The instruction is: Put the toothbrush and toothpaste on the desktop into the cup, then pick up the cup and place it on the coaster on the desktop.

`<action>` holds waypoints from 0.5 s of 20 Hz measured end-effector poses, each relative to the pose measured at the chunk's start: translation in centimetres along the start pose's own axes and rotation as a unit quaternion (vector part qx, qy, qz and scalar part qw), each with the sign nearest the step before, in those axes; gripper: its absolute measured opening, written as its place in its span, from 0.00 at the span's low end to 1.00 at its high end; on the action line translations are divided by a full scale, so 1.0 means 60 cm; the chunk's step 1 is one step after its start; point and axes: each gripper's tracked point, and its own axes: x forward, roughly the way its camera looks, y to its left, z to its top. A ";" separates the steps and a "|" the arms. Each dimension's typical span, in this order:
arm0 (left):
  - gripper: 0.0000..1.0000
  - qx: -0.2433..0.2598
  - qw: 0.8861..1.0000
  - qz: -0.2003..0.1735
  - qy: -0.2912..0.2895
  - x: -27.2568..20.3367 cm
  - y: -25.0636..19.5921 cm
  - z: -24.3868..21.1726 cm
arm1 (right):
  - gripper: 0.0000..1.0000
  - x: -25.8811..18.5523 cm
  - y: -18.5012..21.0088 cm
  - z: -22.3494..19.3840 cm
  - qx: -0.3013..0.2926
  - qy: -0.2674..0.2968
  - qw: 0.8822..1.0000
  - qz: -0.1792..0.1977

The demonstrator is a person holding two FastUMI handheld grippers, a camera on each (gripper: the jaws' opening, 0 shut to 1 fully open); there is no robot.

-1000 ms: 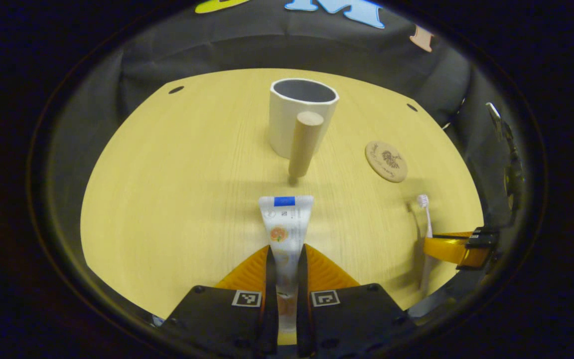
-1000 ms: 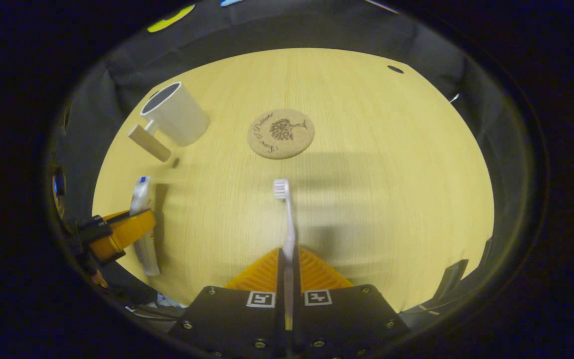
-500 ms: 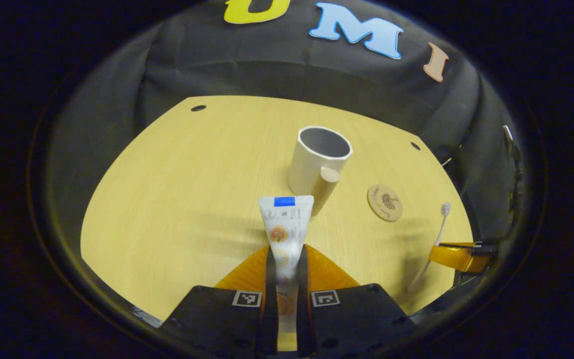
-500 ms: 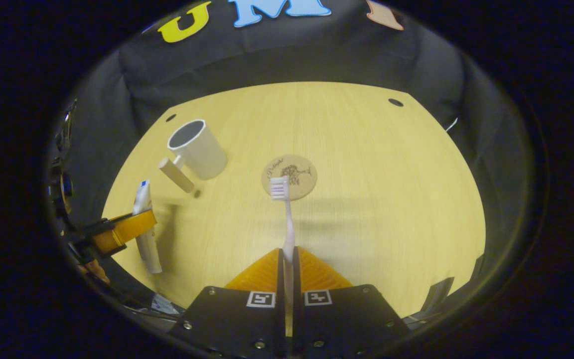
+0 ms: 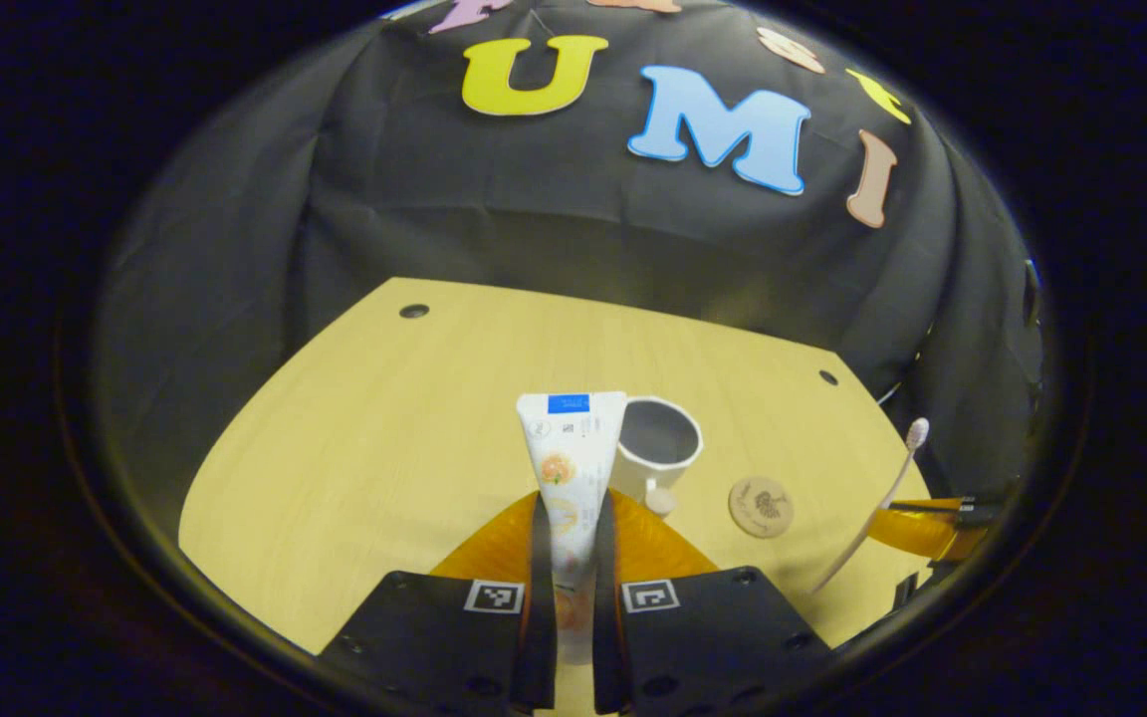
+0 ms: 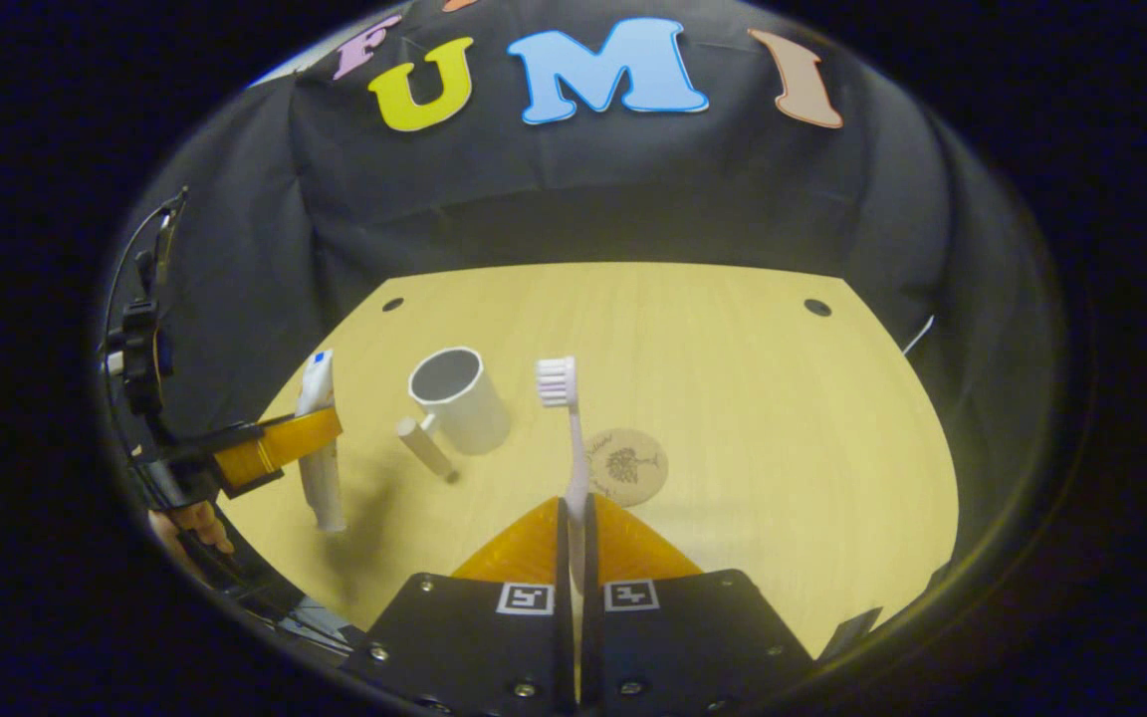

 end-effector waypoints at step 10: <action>0.21 -0.019 0.986 -0.044 -0.162 0.030 -0.035 0.178 | 0.04 -0.009 0.047 0.115 0.005 -0.099 0.994 0.042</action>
